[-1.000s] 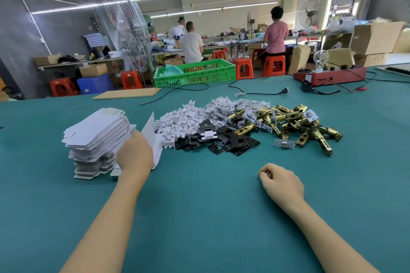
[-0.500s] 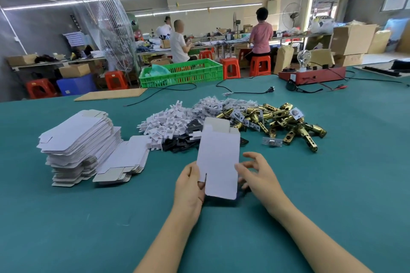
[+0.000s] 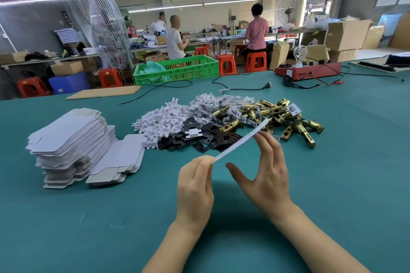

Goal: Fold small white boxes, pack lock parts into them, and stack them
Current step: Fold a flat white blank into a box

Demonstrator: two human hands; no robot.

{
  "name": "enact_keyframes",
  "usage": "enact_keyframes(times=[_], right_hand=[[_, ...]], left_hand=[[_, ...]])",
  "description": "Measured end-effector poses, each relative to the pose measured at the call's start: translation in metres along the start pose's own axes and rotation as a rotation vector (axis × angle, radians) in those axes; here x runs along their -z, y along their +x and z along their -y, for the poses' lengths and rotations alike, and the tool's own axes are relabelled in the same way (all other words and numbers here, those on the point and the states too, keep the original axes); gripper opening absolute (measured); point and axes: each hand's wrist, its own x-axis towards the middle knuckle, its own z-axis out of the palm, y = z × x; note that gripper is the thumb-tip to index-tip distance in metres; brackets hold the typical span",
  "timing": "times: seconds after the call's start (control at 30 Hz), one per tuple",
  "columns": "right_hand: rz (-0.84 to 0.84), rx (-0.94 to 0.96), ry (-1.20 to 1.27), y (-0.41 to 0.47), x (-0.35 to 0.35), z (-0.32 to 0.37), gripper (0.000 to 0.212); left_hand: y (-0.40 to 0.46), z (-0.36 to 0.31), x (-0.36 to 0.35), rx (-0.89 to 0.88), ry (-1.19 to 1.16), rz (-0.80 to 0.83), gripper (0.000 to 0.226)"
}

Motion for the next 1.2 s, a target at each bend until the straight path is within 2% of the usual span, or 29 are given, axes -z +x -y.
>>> enact_keyframes(times=[0.03,0.13,0.2,0.3,0.33,0.4,0.53,0.67,0.8,0.9,0.97,1.03,1.1,1.2], right_hand=[[-0.012,0.003,0.019,0.001,0.001,0.001,0.071],[0.001,-0.029,0.069,0.002,0.006,0.002,0.069],[0.06,-0.077,0.12,0.0,0.006,0.0,0.065],[0.176,-0.202,0.219,-0.004,0.006,0.0,0.061],[0.198,-0.234,0.237,-0.004,0.006,0.0,0.058],[0.235,-0.271,0.251,-0.001,0.007,-0.002,0.051],[0.305,-0.322,0.323,0.002,0.01,0.0,0.027],[0.332,-0.43,0.435,0.003,0.011,0.005,0.018],[0.439,-0.485,0.504,-0.001,0.009,0.015,0.015],[0.456,-0.463,0.466,-0.007,0.005,0.022,0.011],[0.402,-0.505,0.429,-0.009,0.004,0.024,0.012],[0.34,-0.559,0.4,-0.01,0.004,0.023,0.025],[0.326,-0.578,0.394,-0.01,0.005,0.023,0.031],[0.36,-0.545,0.45,-0.008,0.007,0.021,0.028]], left_hand=[[0.001,0.001,0.0,-0.033,0.03,0.01,0.016],[0.003,0.006,0.002,0.033,-0.013,0.036,0.018],[0.004,0.01,0.003,0.07,-0.021,0.048,0.026],[0.005,0.017,0.006,0.075,0.032,0.071,0.015],[0.006,0.018,0.006,0.082,0.039,0.078,0.019],[0.007,0.017,0.007,0.093,0.04,0.089,0.026],[0.007,0.013,0.006,0.094,0.061,0.122,0.024],[0.005,0.01,0.006,0.062,0.182,0.121,0.037],[0.002,0.011,0.002,0.019,0.52,0.066,0.073],[0.002,0.009,-0.001,-0.124,0.673,0.05,0.087],[0.0,0.005,-0.006,-0.204,0.698,0.068,0.096],[-0.002,0.002,-0.011,-0.236,0.711,0.095,0.102],[-0.001,0.002,-0.014,-0.232,0.71,0.102,0.102],[0.002,0.008,-0.013,-0.228,0.66,0.099,0.095]])
